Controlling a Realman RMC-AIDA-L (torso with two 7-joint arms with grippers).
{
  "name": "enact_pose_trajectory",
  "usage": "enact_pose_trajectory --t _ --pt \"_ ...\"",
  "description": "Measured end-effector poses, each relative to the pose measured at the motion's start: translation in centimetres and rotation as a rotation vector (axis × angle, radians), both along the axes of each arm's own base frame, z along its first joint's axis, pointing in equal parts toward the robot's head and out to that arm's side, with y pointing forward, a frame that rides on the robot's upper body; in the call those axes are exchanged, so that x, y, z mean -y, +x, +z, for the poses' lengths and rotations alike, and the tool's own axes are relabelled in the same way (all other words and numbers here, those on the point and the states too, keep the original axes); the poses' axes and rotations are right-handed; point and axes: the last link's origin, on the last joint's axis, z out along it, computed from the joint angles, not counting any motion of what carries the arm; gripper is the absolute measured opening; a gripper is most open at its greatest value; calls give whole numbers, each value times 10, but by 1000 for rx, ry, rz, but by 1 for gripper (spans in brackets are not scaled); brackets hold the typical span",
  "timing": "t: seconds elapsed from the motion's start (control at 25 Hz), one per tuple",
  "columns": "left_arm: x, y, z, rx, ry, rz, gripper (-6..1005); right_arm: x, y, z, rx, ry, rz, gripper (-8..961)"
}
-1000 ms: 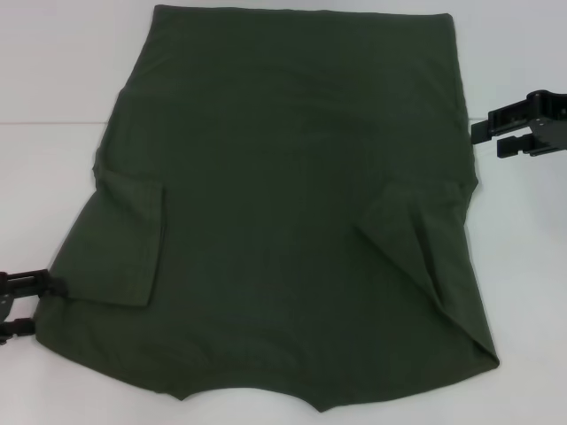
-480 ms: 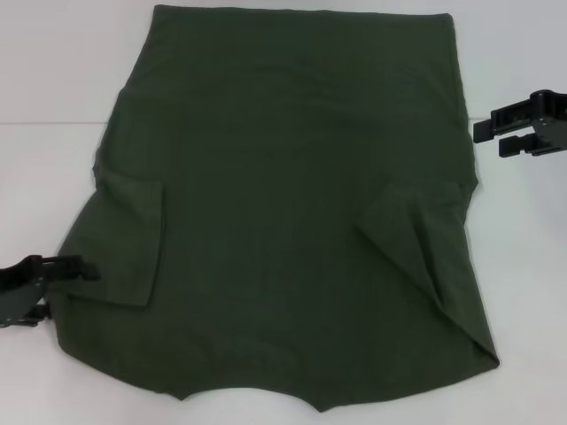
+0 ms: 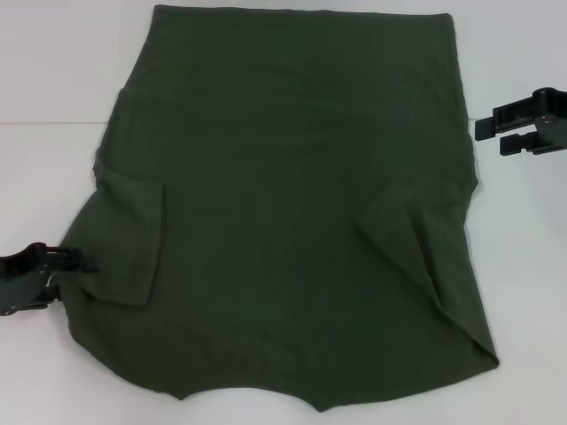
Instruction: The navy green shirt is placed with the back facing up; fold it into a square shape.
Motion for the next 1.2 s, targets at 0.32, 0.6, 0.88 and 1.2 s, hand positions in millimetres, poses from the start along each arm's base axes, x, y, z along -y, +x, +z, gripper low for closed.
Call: enact_pose_trajectory --t 0.32,0.6,0.88,1.2 --pt "0 0 -1 -8 -9 2 536 3 4 3 -6 1 -11 550" --pt "0 0 -1 -9 -11 -8 321 5 8 4 -6 -2 -15 546" --pt "3 10 2 44 -1 -109 31 21 17 5 15 -80 -1 542" --pt "0 12 4 43 9 -121 31 50 47 8 158 -233 -51 537"
